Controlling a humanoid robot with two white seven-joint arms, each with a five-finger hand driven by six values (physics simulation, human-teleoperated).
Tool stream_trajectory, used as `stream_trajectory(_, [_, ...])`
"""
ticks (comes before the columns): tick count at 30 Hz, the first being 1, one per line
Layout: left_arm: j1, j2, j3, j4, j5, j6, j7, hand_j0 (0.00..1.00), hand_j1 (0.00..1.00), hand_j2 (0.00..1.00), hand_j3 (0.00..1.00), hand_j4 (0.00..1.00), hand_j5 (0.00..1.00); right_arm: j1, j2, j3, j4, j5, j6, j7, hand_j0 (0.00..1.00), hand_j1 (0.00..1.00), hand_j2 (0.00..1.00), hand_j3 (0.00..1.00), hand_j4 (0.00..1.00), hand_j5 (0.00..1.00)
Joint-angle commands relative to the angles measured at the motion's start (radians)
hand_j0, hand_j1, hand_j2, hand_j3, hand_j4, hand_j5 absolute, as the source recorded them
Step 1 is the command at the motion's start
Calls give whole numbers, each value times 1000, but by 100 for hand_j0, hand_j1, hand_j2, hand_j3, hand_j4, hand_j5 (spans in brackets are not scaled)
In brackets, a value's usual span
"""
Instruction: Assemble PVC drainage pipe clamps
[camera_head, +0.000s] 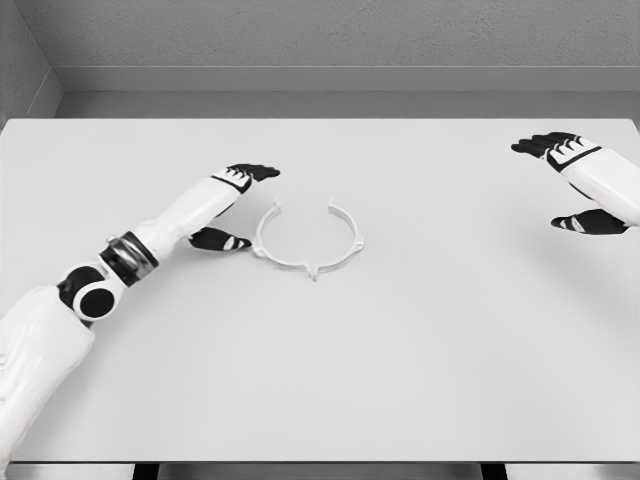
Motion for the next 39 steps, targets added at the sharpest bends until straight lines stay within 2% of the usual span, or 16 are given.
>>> stream_trajectory(1, [0, -5, -1, -1, 5, 0, 1, 100, 100, 100, 100, 100, 100, -2, 0, 1, -1, -6, 2, -2, 100, 100, 100, 100, 100, 100])
stream_trajectory(13, [0, -22, -18, -1, 5, 0, 1, 100, 100, 100, 100, 100, 100, -2, 0, 1, 3, -6, 2, -2, 100, 100, 100, 100, 100, 100])
stream_trajectory(15, [0, -23, -18, -1, 5, 0, 1, 100, 100, 100, 100, 100, 100, -3, 0, 1, 29, -5, 2, -2, 100, 100, 100, 100, 100, 100])
stream_trajectory(39, [-6, -77, -41, -6, -12, 0, -1, 100, 100, 100, 100, 100, 100, -5, 0, 2, 29, -5, 2, -2, 100, 100, 100, 100, 100, 100])
